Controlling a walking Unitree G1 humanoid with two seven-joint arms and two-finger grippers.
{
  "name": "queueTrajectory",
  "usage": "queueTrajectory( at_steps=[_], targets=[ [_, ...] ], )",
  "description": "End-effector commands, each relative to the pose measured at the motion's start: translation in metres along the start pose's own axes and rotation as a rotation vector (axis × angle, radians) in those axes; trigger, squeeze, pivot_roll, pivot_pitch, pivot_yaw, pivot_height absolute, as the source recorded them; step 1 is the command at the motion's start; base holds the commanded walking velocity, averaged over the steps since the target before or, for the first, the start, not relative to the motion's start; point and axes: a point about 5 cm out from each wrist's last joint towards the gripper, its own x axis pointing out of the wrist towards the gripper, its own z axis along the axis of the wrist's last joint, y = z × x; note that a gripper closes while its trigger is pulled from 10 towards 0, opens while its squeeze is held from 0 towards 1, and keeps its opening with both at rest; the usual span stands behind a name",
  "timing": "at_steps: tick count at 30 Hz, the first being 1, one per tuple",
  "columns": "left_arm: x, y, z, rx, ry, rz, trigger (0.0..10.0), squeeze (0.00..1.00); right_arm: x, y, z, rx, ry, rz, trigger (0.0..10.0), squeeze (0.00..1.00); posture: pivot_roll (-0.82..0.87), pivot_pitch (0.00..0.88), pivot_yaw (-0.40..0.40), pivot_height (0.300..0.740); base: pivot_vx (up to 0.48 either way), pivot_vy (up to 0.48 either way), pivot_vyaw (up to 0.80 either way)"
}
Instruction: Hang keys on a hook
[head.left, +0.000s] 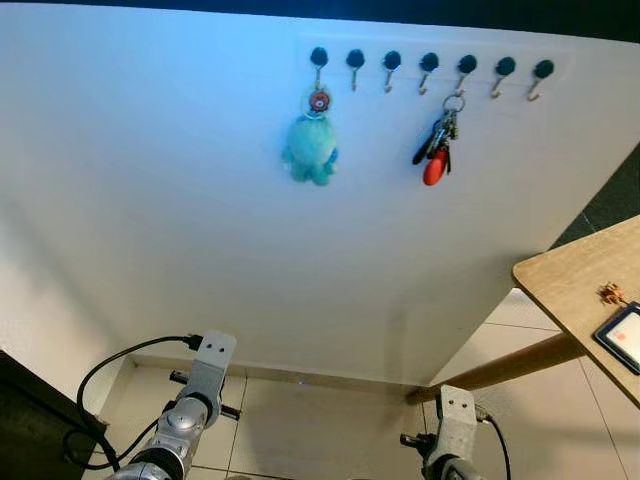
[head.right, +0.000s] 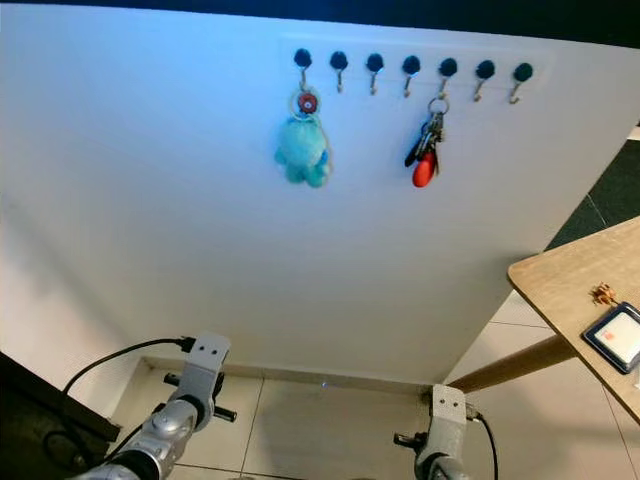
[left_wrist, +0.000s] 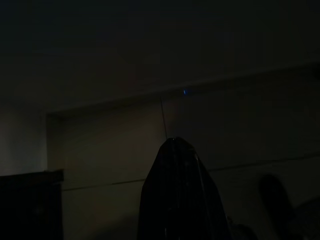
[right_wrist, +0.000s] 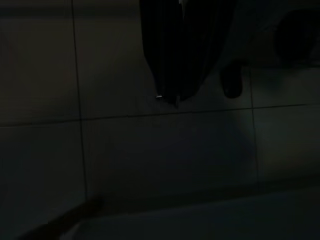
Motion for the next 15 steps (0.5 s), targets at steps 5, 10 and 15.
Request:
queueTrajectory(
  at_steps=[5, 10, 15],
  targets=[
    [-0.001, 0.003, 0.001, 0.052, -0.013, -0.004, 10.0, 0.00, 0.003, 0.010, 0.020, -0.114, -0.086, 0.071, 10.0, 0.00, 0.06, 0.050, -0.021, 0.740, 0.000, -0.480, 0.00],
    [0.000, 0.019, 0.016, -0.001, -0.086, 0.025, 10.0, 0.00, 0.003, 0.021, 0.052, -0.163, -0.260, 0.150, 10.0, 0.00, 0.06, 0.056, -0.019, 0.740, 0.000, 0.000, 0.00],
    [-0.002, 0.035, 0.034, -0.048, -0.183, 0.058, 10.0, 0.00, -0.002, 0.034, 0.081, -0.232, -0.415, 0.216, 10.0, 0.00, 0.05, 0.058, -0.016, 0.740, 0.000, 0.000, 0.00]
  ],
)
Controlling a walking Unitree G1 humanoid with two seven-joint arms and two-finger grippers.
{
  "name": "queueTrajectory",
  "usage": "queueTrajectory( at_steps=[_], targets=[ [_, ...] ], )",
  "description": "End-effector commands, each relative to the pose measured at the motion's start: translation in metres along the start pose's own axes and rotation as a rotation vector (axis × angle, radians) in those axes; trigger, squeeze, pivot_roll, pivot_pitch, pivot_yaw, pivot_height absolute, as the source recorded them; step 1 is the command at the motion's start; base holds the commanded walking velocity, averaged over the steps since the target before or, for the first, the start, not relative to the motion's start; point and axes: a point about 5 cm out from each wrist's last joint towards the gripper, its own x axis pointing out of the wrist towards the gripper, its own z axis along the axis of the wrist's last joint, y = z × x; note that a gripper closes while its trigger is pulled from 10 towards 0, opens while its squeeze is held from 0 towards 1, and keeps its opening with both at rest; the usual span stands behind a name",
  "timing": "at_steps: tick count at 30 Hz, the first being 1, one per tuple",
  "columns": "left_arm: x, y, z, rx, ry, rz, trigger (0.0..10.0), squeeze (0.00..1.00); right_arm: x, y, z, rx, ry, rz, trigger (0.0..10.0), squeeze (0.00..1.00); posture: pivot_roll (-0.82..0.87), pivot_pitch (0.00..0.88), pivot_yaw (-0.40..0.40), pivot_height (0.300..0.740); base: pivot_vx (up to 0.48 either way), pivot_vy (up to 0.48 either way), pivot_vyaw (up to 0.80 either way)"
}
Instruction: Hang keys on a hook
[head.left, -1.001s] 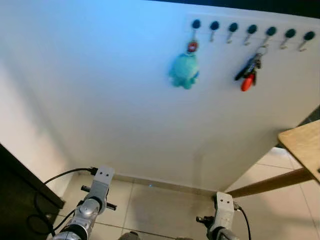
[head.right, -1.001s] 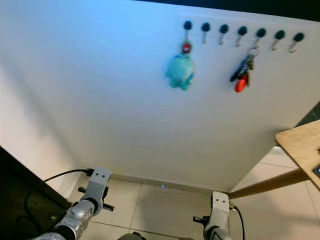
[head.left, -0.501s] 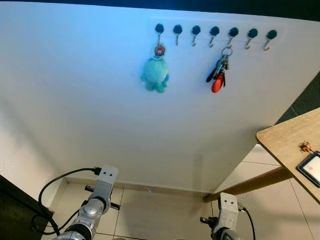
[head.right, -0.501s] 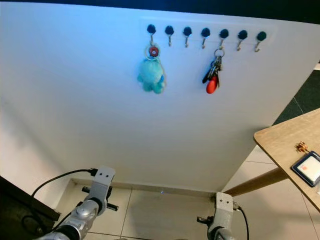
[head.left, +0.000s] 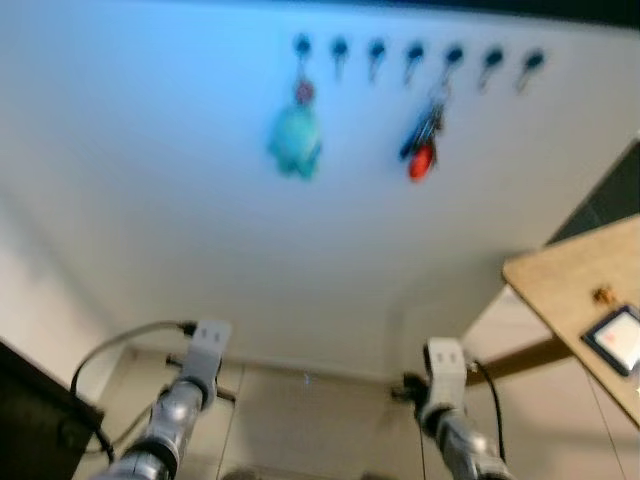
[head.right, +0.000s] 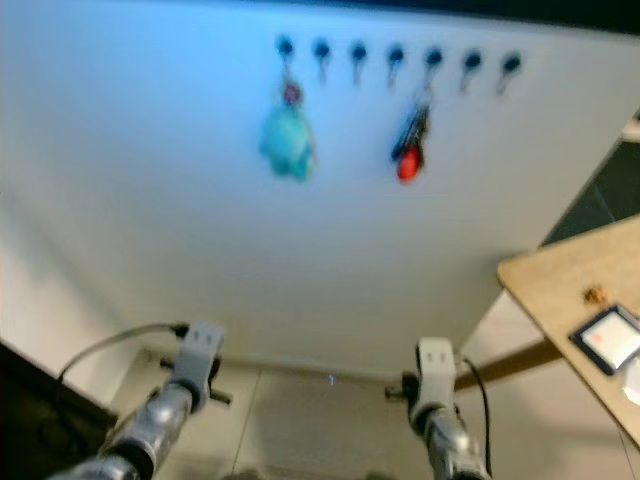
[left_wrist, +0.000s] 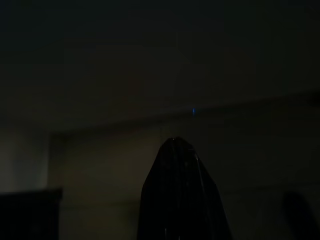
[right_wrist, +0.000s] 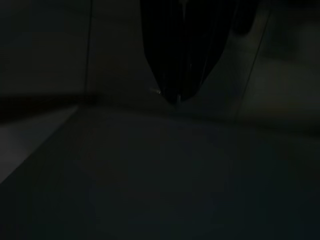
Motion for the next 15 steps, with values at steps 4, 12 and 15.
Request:
queueTrajectory(
  at_steps=[4, 12, 15],
  targets=[
    [-0.002, 0.026, 0.027, -0.042, -0.157, 0.030, 10.0, 0.00, 0.006, 0.017, 0.041, -0.100, -0.215, 0.087, 10.0, 0.00, 0.05, 0.059, -0.016, 0.740, 0.000, 0.000, 0.00],
    [-0.016, 0.017, 0.069, 0.092, -0.458, -0.208, 10.0, 0.00, -0.007, 0.040, 0.113, -0.171, -0.584, 0.154, 10.0, 0.00, 0.05, 0.065, -0.021, 0.740, 0.000, 0.000, 0.00],
    [-0.029, 0.009, 0.083, 0.107, -0.535, -0.359, 10.0, 0.00, -0.018, 0.051, 0.137, -0.174, -0.713, 0.175, 10.0, 0.00, 0.05, 0.065, -0.020, 0.740, 0.000, 0.000, 0.00]
  ],
)
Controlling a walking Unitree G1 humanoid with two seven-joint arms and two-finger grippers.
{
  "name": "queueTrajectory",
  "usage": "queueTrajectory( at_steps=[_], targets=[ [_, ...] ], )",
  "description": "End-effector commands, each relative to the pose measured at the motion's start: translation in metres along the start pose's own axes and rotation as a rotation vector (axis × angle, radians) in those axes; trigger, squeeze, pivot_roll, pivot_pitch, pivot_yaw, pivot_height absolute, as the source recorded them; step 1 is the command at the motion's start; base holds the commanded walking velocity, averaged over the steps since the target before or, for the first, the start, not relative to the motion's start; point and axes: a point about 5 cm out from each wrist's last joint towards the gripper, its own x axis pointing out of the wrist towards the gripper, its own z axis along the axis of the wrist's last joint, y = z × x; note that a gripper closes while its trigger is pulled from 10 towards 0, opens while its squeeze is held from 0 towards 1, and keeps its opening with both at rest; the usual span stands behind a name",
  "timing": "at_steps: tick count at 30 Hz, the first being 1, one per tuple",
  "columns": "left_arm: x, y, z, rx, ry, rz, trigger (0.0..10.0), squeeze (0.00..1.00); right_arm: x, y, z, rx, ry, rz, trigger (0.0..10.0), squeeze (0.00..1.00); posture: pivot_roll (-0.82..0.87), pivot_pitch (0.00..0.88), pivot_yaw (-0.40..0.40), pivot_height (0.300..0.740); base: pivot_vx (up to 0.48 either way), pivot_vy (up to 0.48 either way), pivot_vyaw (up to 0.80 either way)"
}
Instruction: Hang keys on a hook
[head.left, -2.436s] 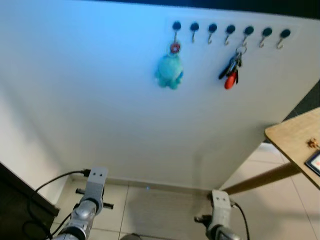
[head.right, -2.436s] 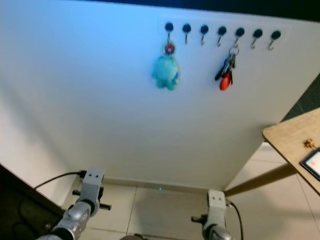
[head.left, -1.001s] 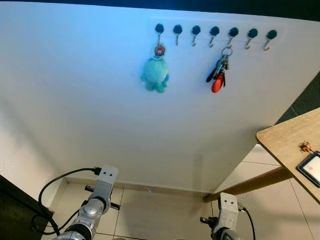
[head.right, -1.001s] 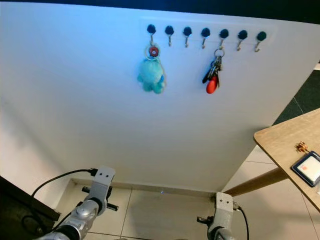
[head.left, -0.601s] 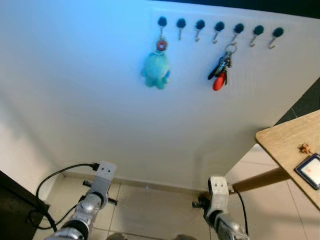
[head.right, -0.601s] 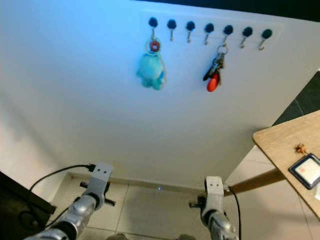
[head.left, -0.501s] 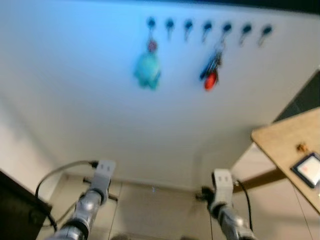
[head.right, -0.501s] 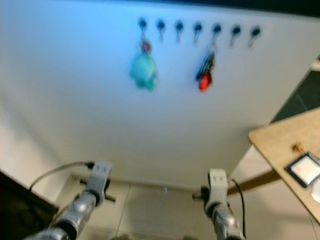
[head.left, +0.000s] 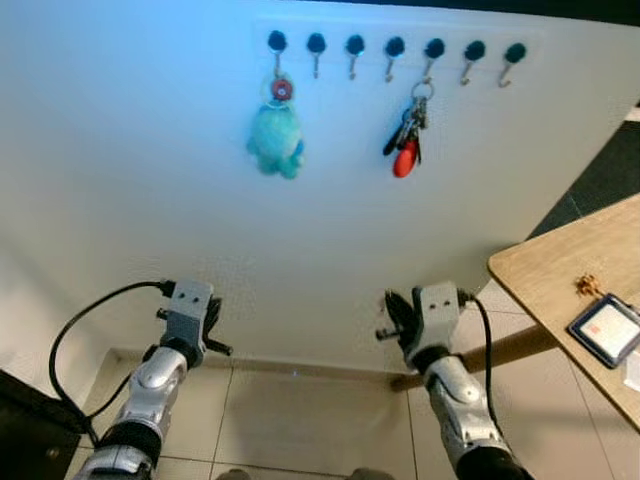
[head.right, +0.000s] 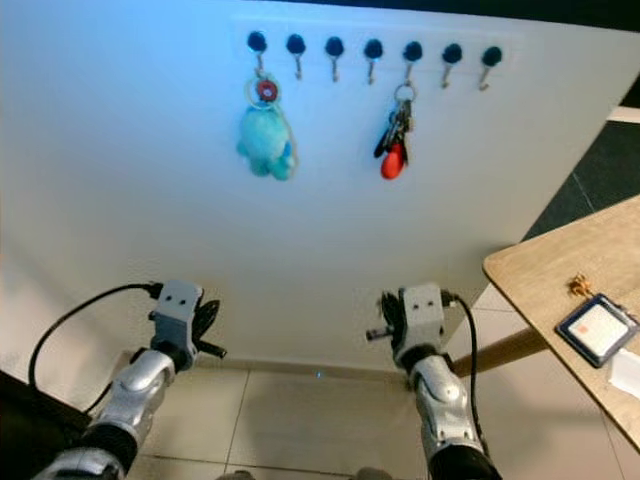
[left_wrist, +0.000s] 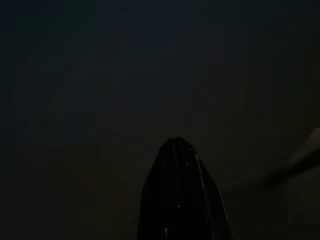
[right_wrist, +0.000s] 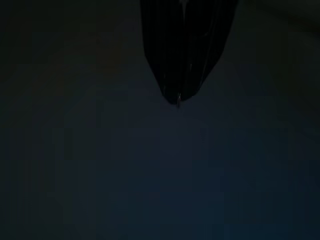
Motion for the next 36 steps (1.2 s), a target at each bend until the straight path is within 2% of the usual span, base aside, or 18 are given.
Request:
queueTrajectory(
  at_steps=[1, 3, 4, 5, 6, 8, 10, 11, 13, 16, 18, 23, 24, 25, 27, 28, 33, 36],
  targets=[
    [-0.004, -0.005, 0.016, 0.004, -0.063, -0.142, 10.0, 0.00, 0.001, 0.004, 0.021, 0.002, -0.102, -0.003, 10.0, 0.00, 0.05, 0.065, -0.020, 0.740, 0.000, 0.000, 0.00],
    [-0.005, -0.007, 0.018, -0.001, -0.075, -0.165, 10.0, 0.00, 0.001, 0.005, 0.025, 0.002, -0.119, -0.003, 10.0, 0.00, 0.05, 0.065, -0.020, 0.740, 0.000, 0.000, 0.00],
    [-0.006, -0.012, 0.028, -0.003, -0.111, -0.222, 10.0, 0.00, 0.006, 0.007, 0.043, 0.002, -0.190, -0.016, 10.0, 0.00, 0.05, 0.063, -0.020, 0.740, 0.000, 0.000, 0.00],
    [-0.006, -0.012, 0.028, -0.003, -0.111, -0.222, 10.0, 0.00, 0.006, 0.007, 0.043, 0.002, -0.190, -0.016, 10.0, 0.00, 0.05, 0.063, -0.020, 0.740, 0.000, 0.000, 0.00],
    [-0.006, -0.018, 0.041, 0.001, -0.156, -0.276, 10.0, 0.00, 0.011, 0.009, 0.062, 0.006, -0.261, -0.029, 10.0, 0.00, 0.04, 0.063, -0.018, 0.740, 0.000, 0.000, 0.00],
    [-0.006, -0.019, 0.044, 0.002, -0.166, -0.286, 10.0, 0.00, 0.012, 0.009, 0.065, 0.007, -0.274, -0.031, 10.0, 0.00, 0.04, 0.063, -0.018, 0.740, 0.000, 0.000, 0.00],
    [-0.004, -0.023, 0.068, 0.002, -0.238, -0.337, 10.0, 0.00, 0.017, 0.009, 0.085, 0.000, -0.331, -0.045, 10.0, 0.00, 0.04, 0.062, -0.018, 0.740, 0.000, 0.000, 0.00],
    [-0.004, -0.023, 0.068, 0.002, -0.238, -0.337, 10.0, 0.00, 0.017, 0.009, 0.085, 0.000, -0.331, -0.045, 10.0, 0.00, 0.04, 0.062, -0.018, 0.740, 0.000, 0.000, 0.00],
    [-0.004, -0.026, 0.088, -0.001, -0.291, -0.380, 10.0, 0.00, 0.021, 0.008, 0.100, -0.005, -0.372, -0.050, 10.0, 0.00, 0.04, 0.061, -0.018, 0.740, 0.000, 0.000, 0.00],
    [-0.004, -0.030, 0.127, 0.018, -0.405, -0.442, 10.0, 0.00, 0.026, 0.007, 0.128, -0.064, -0.450, -0.072, 10.0, 0.00, 0.04, 0.057, -0.023, 0.740, 0.000, 0.000, 0.00],
    [-0.004, -0.031, 0.134, 0.023, -0.427, -0.450, 10.0, 0.00, 0.026, 0.006, 0.134, -0.079, -0.464, -0.079, 10.0, 0.00, 0.04, 0.057, -0.023, 0.740, 0.000, 0.000, 0.00],
    [0.006, -0.024, 0.164, 0.060, -0.538, -0.343, 10.0, 0.00, 0.032, 0.004, 0.150, -0.155, -0.496, -0.106, 10.0, 0.00, 0.03, 0.056, -0.028, 0.740, 0.000, 0.000, 0.00],
    [0.006, -0.024, 0.164, 0.060, -0.538, -0.343, 10.0, 0.00, 0.032, 0.004, 0.150, -0.155, -0.496, -0.106, 10.0, 0.00, 0.03, 0.056, -0.028, 0.740, 0.000, 0.000, 0.00],
    [0.013, -0.020, 0.183, 0.084, -0.576, -0.272, 10.0, 0.00, 0.038, 0.001, 0.159, -0.212, -0.493, -0.133, 10.0, 0.00, 0.04, 0.062, -0.027, 0.740, 0.000, 0.000, 0.00],
    [0.013, -0.020, 0.183, 0.084, -0.576, -0.272, 10.0, 0.00, 0.038, 0.001, 0.159, -0.212, -0.493, -0.133, 10.0, 0.00, 0.04, 0.062, -0.027, 0.740, 0.000, 0.000, 0.00],
    [0.018, -0.021, 0.194, 0.106, -0.579, -0.259, 10.0, 0.00, 0.043, -0.001, 0.164, -0.254, -0.482, -0.146, 10.0, 0.00, 0.04, 0.065, -0.028, 0.740, 0.000, 0.000, 0.00],
    [0.023, -0.020, 0.204, 0.116, -0.578, -0.203, 10.0, 0.00, 0.050, -0.005, 0.165, -0.273, -0.454, -0.162, 10.0, 0.00, 0.04, 0.069, -0.029, 0.740, 0.000, 0.000, 0.00],
    [0.027, -0.016, 0.209, 0.074, -0.590, -0.133, 10.0, 0.00, 0.063, -0.009, 0.167, -0.284, -0.419, -0.192, 10.0, 0.00, 0.04, 0.073, -0.025, 0.740, 0.000, 0.000, 0.00]
  ],
)
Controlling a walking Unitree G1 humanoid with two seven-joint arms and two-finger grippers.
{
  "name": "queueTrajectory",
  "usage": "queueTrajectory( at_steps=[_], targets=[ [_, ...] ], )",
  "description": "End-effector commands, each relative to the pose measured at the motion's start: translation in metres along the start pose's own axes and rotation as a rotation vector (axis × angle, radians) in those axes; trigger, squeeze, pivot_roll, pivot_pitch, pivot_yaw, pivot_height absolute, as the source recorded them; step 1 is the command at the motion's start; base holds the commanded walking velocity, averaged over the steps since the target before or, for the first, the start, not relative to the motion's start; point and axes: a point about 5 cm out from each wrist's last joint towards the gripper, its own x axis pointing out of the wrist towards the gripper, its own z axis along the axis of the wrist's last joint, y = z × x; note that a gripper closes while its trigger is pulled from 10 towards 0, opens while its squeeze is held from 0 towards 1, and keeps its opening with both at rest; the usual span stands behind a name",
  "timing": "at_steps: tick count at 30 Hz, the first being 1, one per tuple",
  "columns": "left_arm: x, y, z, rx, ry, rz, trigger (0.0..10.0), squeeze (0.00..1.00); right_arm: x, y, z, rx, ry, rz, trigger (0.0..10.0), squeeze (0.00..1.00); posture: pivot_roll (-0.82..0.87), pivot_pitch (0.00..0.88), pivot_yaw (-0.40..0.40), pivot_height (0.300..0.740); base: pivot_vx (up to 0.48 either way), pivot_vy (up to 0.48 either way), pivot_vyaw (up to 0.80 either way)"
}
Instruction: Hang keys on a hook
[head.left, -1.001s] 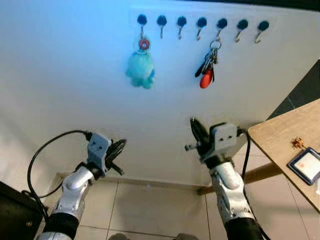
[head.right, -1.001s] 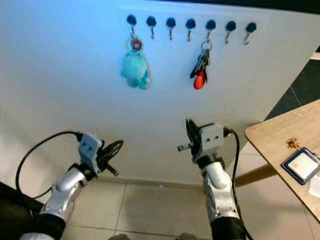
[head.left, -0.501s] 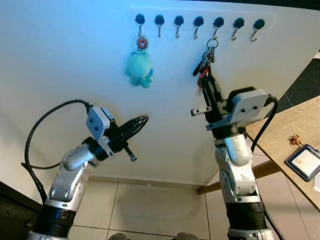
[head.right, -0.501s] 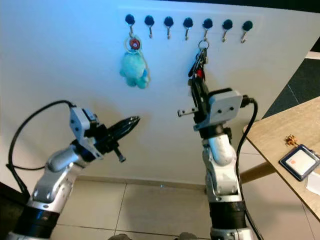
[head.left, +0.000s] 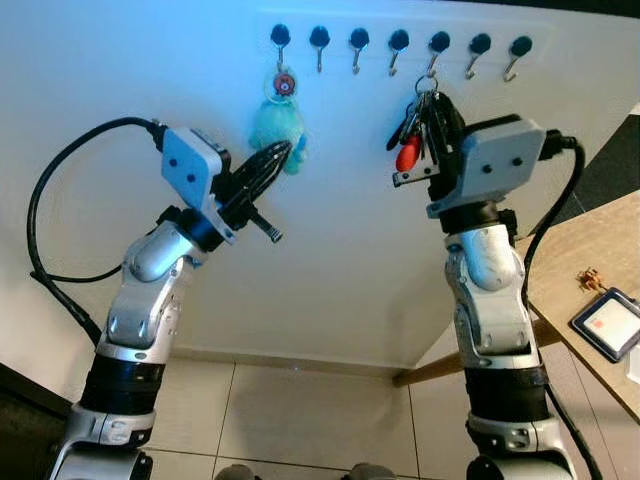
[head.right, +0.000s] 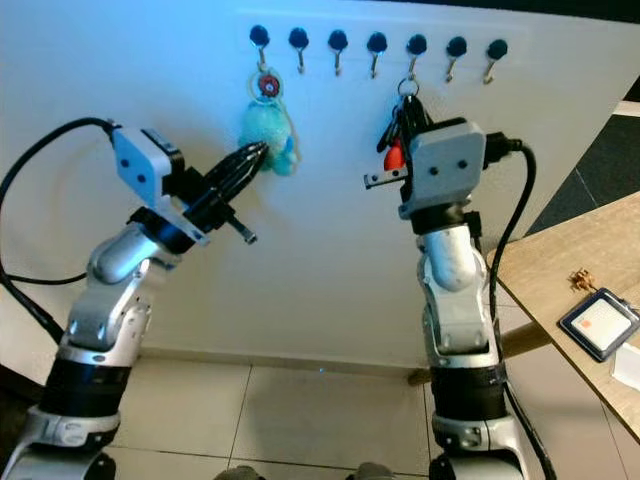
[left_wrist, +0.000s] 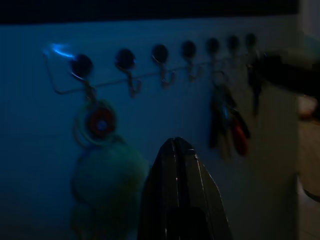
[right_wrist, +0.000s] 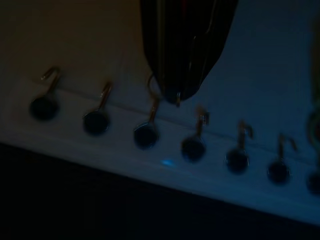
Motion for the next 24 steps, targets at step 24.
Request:
queueTrajectory(
  at_steps=[24],
  targets=[
    [0.007, -0.010, 0.003, -0.044, 0.004, 0.006, 10.0, 0.00, 0.036, 0.020, 0.002, -0.167, -0.004, 0.065, 10.0, 0.00, 0.04, 0.081, -0.031, 0.740, 0.000, 0.000, 0.00]
  ],
)
